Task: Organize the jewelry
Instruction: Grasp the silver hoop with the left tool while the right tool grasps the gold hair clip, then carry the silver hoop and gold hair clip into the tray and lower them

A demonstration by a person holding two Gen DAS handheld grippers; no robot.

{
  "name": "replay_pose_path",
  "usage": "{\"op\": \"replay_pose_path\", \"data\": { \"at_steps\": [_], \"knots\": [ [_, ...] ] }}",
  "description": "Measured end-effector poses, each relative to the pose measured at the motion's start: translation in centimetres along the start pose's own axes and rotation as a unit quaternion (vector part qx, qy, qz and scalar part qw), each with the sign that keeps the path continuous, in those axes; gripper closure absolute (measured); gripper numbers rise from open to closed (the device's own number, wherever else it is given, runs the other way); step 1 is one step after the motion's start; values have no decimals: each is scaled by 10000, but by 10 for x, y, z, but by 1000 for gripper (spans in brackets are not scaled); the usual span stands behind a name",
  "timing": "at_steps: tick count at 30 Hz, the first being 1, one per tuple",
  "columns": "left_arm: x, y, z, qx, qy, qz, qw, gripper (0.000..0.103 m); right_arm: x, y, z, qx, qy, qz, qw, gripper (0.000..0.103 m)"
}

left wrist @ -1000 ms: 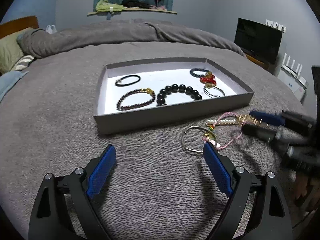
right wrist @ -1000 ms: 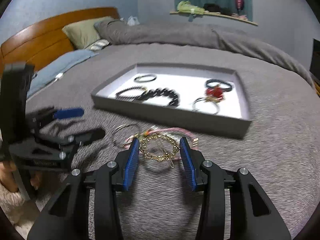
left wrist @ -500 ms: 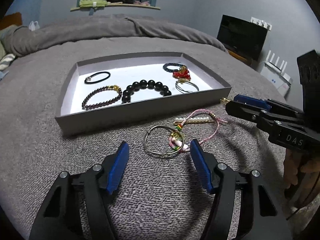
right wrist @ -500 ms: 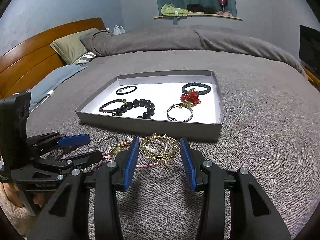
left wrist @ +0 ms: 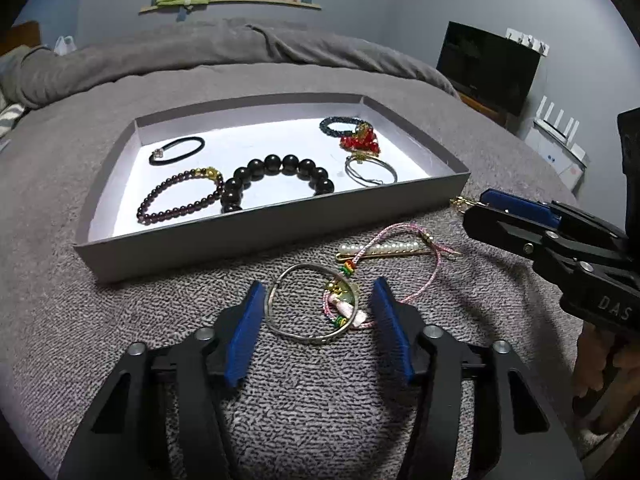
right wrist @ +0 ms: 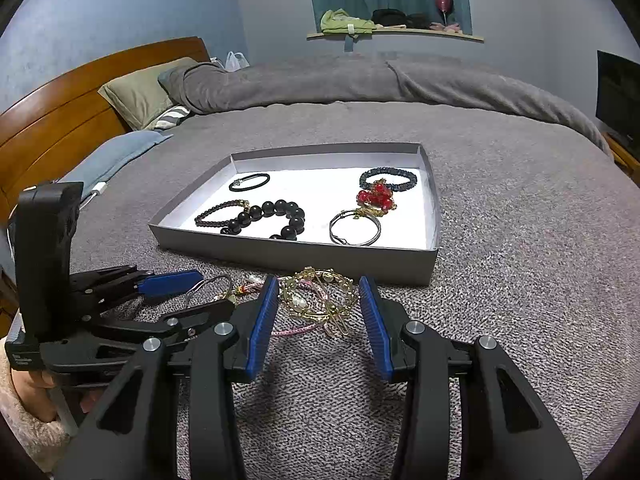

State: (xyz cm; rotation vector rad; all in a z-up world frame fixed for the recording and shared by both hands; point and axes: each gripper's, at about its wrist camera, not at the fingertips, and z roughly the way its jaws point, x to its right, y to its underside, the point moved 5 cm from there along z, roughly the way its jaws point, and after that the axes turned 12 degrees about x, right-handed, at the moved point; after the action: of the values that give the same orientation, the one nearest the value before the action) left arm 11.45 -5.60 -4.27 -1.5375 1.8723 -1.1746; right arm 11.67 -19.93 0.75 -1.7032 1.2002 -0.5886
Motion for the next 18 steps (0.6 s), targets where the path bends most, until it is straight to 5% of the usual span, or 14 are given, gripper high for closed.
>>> {"op": "replay_pose_path", "data": {
  "at_steps": [10, 18],
  "knots": [
    [0, -1, -9, 108, 50, 68, 9999, 54, 0, 0, -1, 9, -3, -6, 10000, 61],
    [-3, -29, -43, 558, 37, 16, 9984, 54, 0, -11, -6, 170, -74, 52, 9998, 61]
  ]
}}
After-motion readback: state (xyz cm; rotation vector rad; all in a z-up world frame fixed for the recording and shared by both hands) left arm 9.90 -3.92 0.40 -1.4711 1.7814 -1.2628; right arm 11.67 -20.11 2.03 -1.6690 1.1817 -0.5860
